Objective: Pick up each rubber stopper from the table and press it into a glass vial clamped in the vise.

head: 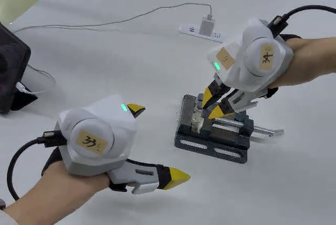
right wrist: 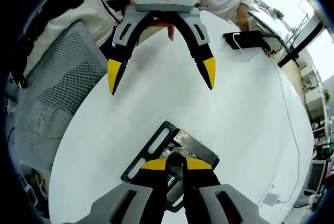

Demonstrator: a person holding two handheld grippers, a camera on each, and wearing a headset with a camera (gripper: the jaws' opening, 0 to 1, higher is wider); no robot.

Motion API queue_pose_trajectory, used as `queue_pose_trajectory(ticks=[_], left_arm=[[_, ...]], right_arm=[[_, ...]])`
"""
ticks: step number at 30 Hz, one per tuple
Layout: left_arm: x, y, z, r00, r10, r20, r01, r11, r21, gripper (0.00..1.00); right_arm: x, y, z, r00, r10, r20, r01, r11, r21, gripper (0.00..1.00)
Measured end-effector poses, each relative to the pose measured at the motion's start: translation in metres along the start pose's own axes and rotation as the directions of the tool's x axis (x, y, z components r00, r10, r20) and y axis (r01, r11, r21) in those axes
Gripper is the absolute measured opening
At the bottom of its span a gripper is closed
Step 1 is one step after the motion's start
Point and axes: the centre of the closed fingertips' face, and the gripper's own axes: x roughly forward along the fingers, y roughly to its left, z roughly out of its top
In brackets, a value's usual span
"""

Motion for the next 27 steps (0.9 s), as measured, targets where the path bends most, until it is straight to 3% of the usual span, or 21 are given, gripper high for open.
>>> queue_pose_trajectory(ticks=[7,27], left_arm=[[-0.001,0.001,-0.001,1.0,0.003,-0.005,-0.003,1.0,-0.003,0.91],[0.002,-0.002,-0.007,0.9999,-0.009,-0.014,0.009,1.0,-0.018,0.88]], right_arm=[[0.004,-0.004,0.002,0.9997,0.02,-0.015,-0.021,0.999,-0.024,0.04],[0.011,-0.003,-0.004,0.9986,0.048,-0.02,-0.048,0.999,0.011,0.05]])
